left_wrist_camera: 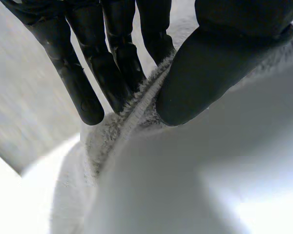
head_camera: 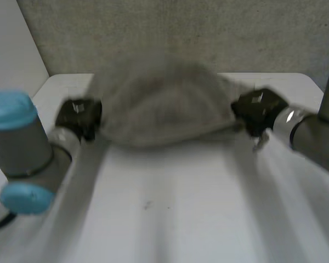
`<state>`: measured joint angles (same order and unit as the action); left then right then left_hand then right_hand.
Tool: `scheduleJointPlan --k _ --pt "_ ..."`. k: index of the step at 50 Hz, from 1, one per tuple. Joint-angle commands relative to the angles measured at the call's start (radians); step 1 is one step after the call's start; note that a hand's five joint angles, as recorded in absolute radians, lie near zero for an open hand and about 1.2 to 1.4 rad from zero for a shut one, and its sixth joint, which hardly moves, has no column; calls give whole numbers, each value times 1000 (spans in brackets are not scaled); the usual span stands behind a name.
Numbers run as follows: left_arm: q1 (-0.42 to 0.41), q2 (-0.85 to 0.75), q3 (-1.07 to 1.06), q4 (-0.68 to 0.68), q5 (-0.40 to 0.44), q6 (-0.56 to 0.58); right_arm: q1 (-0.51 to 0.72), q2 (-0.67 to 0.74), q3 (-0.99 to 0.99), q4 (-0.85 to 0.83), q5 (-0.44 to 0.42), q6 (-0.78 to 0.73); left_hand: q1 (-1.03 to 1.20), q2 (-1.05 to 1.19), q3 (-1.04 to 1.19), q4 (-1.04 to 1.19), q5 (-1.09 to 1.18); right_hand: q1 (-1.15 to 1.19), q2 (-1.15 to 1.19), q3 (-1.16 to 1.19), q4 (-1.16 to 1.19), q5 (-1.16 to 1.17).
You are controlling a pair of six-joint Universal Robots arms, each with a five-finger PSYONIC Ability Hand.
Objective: Fold the towel.
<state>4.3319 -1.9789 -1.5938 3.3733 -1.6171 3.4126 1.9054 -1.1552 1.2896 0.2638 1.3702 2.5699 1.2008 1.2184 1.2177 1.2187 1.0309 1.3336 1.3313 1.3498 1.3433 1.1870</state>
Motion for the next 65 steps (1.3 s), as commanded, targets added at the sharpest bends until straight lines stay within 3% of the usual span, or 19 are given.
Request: scheduleJointPlan --k 1,11,13,14,16,25,52,60,61,65 --pt "0 -87 -114 67 -1 4 -11 31 247 -178 -23 -13 195 178 179 178 191 63 65 46 53 35" --pt "38 -87 -160 129 -1 2 -16 -40 396 -257 -39 0 161 143 144 143 156 63 65 46 53 35" --pt "41 -89 -167 162 -1 2 -23 -52 417 -291 -40 0 -123 -140 -140 -141 -127 63 65 46 53 35" --pt "41 -89 -167 162 -1 2 -32 -64 434 -314 -40 1 -124 -142 -141 -142 -129 63 65 46 53 35" --pt "43 -90 -176 198 -3 4 -40 -76 451 -334 -42 4 -373 -390 -390 -391 -377 63 65 46 53 35" --pt "45 -98 -187 267 -1 4 -54 -103 479 -363 -42 10 -385 -403 -402 -403 -390 63 65 46 53 35" --pt "68 -147 -169 299 0 5 -151 -115 479 -367 -48 76 -330 -347 -347 -348 -334 63 65 46 53 35" --pt "81 -164 -152 301 0 7 -163 -115 476 -380 -48 76 11 -7 -6 -7 6 63 65 46 53 35" --pt "90 -169 -149 301 0 8 -163 -115 476 -380 -48 76 191 173 174 173 186 63 65 46 53 35" --pt "111 -173 -140 301 0 28 -170 -110 474 -380 -49 75 195 178 179 178 191 63 65 46 53 35"
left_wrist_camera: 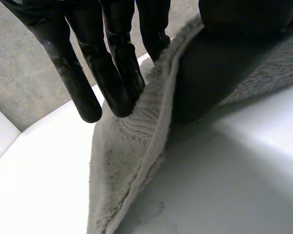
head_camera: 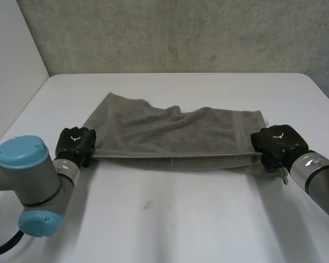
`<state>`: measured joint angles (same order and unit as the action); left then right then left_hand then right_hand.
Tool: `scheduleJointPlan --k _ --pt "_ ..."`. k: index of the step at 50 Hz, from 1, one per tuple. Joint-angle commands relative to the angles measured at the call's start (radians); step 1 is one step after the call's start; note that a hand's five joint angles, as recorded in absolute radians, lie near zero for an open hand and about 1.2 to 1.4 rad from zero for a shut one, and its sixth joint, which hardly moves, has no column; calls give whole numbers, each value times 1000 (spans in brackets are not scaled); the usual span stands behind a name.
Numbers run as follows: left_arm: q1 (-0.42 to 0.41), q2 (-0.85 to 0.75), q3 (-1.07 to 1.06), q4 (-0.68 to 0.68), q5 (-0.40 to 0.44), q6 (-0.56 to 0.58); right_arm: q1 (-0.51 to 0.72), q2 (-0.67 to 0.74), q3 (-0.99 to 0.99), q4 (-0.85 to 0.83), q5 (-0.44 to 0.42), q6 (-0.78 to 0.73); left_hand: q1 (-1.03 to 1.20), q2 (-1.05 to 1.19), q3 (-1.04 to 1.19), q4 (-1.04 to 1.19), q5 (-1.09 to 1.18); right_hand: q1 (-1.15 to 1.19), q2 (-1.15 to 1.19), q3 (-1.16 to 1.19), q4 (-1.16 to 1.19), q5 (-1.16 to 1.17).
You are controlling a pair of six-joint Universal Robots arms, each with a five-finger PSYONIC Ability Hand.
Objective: Fold the towel.
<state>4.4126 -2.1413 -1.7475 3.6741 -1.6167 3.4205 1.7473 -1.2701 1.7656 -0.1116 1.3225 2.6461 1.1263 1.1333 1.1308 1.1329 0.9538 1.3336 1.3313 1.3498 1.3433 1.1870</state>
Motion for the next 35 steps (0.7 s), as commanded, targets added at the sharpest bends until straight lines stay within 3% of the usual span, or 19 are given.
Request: scheduleJointPlan --k 1,12,20,22,26,27,28,35 --pt "40 -11 14 0 0 37 -12 5 -2 -5 -2 -2 270 263 265 263 268 63 65 46 53 35" --pt "76 6 -21 0 0 105 -6 46 -12 9 3 -15 270 263 265 263 268 63 65 46 53 35" --pt "76 32 -41 0 0 103 -12 95 -54 85 7 -14 270 263 265 263 268 -403 -400 -419 -412 -430" --pt "76 37 -43 0 1 103 -12 100 -61 102 7 -12 270 263 265 263 268 -409 -407 -425 -419 -437" --pt "76 41 -46 0 1 101 -14 100 -71 127 6 -12 270 263 265 263 268 -350 -348 -366 -360 -378" --pt "77 43 -46 0 3 101 -15 97 -72 133 3 -11 270 263 265 263 268 -243 -240 -259 -252 -271" --pt "77 43 -46 0 3 101 -18 91 -74 135 -2 -11 270 263 265 263 268 35 37 18 25 7" --pt "76 76 -53 -15 3 105 -38 46 -72 133 -5 -15 270 263 265 263 268 63 65 46 53 35"
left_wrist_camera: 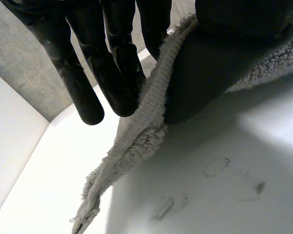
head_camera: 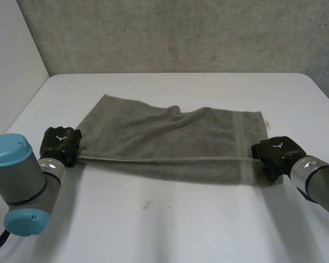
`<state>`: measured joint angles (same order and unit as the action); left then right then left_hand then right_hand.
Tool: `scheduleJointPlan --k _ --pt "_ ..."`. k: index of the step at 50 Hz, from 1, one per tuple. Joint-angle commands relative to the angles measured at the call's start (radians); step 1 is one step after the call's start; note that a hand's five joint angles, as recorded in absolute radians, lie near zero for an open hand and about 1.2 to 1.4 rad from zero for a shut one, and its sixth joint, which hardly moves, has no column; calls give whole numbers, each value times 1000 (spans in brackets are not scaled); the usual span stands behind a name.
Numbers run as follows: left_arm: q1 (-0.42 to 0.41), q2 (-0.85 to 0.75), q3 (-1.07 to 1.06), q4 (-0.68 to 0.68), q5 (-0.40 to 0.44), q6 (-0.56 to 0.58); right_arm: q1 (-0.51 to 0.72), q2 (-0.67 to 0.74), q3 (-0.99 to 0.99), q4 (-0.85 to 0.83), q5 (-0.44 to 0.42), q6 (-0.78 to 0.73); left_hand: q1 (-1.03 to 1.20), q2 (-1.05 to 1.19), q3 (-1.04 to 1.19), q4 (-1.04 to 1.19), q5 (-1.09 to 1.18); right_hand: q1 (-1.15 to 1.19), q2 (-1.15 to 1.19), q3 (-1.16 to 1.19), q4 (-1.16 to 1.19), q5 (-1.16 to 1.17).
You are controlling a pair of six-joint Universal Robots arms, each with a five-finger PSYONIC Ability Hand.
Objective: Fold the towel.
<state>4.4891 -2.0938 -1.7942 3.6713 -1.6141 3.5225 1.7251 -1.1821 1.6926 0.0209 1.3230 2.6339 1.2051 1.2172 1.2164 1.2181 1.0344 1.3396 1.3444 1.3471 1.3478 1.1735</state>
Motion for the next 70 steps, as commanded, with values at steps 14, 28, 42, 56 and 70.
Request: scheduleJointPlan --k 14,28,42,56,70 --pt "-4 365 -200 -215 0 159 -113 -302 51 161 -27 -184 191 179 180 178 187 57 52 49 48 48" --pt "-79 732 -359 -524 -6 317 -254 -541 142 387 -169 -354 191 179 180 178 187 57 52 49 48 48" --pt "-94 222 -14 -376 -3 314 -180 -145 -140 310 -122 -393 191 179 180 178 187 57 52 49 48 48" --pt "-100 -231 513 -369 -7 312 -9 262 -528 125 79 -350 191 179 180 178 187 57 52 49 48 48" --pt "-100 -357 687 -337 -18 305 51 461 -821 119 165 -319 -1031 -1043 -1042 -1044 -1034 -1165 -1170 -1173 -1173 -1173"
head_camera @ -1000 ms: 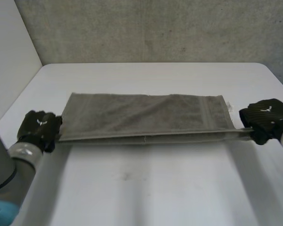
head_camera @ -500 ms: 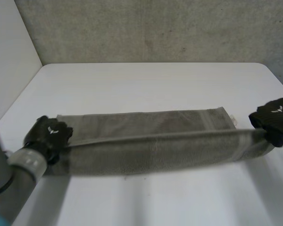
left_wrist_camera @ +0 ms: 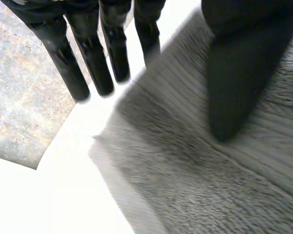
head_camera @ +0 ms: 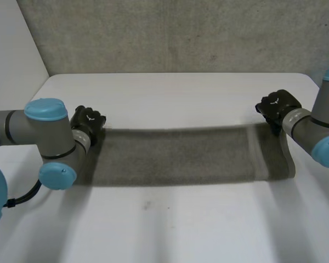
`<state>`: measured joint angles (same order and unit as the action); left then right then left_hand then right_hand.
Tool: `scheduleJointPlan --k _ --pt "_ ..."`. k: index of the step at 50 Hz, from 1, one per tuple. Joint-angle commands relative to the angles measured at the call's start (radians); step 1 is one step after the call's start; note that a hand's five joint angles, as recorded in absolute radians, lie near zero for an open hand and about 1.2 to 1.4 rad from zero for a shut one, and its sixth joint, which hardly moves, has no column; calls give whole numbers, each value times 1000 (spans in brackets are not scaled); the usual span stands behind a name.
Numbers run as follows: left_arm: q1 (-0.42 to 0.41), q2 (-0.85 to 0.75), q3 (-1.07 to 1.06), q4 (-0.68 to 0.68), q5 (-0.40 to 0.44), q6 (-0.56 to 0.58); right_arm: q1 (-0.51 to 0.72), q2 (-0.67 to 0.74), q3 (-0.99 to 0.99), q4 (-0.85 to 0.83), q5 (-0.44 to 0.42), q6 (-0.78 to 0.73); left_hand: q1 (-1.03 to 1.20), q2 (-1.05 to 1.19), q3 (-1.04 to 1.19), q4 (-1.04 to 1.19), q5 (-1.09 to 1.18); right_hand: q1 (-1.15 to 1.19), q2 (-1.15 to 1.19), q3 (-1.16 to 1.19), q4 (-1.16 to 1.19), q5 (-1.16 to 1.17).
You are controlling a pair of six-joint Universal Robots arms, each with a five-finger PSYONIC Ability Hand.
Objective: Fold the towel.
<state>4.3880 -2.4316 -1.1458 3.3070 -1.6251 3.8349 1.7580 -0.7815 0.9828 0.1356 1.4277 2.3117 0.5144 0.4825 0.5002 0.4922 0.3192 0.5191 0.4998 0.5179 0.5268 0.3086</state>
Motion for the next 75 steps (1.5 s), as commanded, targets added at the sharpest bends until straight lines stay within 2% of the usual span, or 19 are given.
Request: scheduleJointPlan --k 1,7,10,17,18,23,33,37,48,50,51,52,53,54,59,64,67,69,75 --pt "1 -20 38 28 -7 -8 20 62 -134 5 78 11 -340 -308 -326 -318 -319 -345 -325 -343 -352 -309" --pt "1 39 -14 39 -12 -11 20 25 -135 10 91 97 -340 -308 -326 -318 -319 -345 -325 -343 -352 -309" --pt "1 109 -95 42 -9 -12 12 -41 -81 15 86 181 -340 -308 -326 -318 -319 -345 -325 -343 -352 -309" --pt "2 290 -292 54 -6 -37 3 -290 265 -56 27 227 -340 -308 -326 -318 -319 -345 -325 -343 -352 -309" --pt "4 336 -337 60 -6 -64 3 -291 266 -56 27 227 -340 -308 -326 -318 -319 -345 -325 -343 -352 -309" --pt "11 464 -468 69 -1 -181 -75 -442 546 -137 -45 227 -340 -308 -326 -318 -319 -345 -325 -343 -352 -309" --pt "27 589 -626 71 2 -437 -136 -464 787 -264 -118 221 -340 -308 -326 -318 -319 -284 -265 -283 -292 -249" --pt "39 591 -638 71 5 -481 -141 -446 812 -324 -121 207 -340 -308 -326 -318 -319 -255 -236 -254 -263 -219" --pt "53 600 -655 71 8 -532 -155 -337 790 -375 -121 178 -340 -308 -326 -318 -319 135 155 137 128 171" --pt "53 603 -658 71 10 -534 -166 -328 783 -375 -122 180 -340 -308 -326 -318 -319 424 444 426 417 460" --pt "53 609 -661 71 10 -534 -166 -328 783 -375 -122 180 -340 -308 -326 -318 -319 426 445 427 418 462" --pt "56 614 -664 71 8 -534 -172 -326 780 -373 -122 178 -340 -308 -326 -318 -319 667 687 669 660 703" --pt "56 614 -664 71 8 -534 -172 -326 780 -373 -122 178 -340 -308 -326 -318 -319 670 689 671 662 706" --pt "56 618 -666 69 8 -534 -179 -326 777 -375 -119 176 -340 -308 -326 -318 -319 875 894 876 867 911" --pt "54 632 -666 68 10 -534 -219 -348 763 -364 -102 176 -340 -308 -326 -318 -319 877 896 878 869 913" --pt "54 678 -663 66 10 -534 -336 -403 760 -353 -108 143 -340 -308 -326 -318 -319 877 896 878 869 913" --pt "56 719 -651 63 8 -534 -434 -427 749 -337 -113 58 -340 -308 -326 -318 -319 877 896 878 869 913" --pt "54 738 -641 59 7 -535 -520 -435 712 -292 -112 -53 -340 -308 -326 -318 -319 877 896 878 869 913" --pt "42 792 -582 56 21 -541 -540 -435 622 -209 -108 -140 -340 -308 -326 -318 -319 877 896 878 869 913"
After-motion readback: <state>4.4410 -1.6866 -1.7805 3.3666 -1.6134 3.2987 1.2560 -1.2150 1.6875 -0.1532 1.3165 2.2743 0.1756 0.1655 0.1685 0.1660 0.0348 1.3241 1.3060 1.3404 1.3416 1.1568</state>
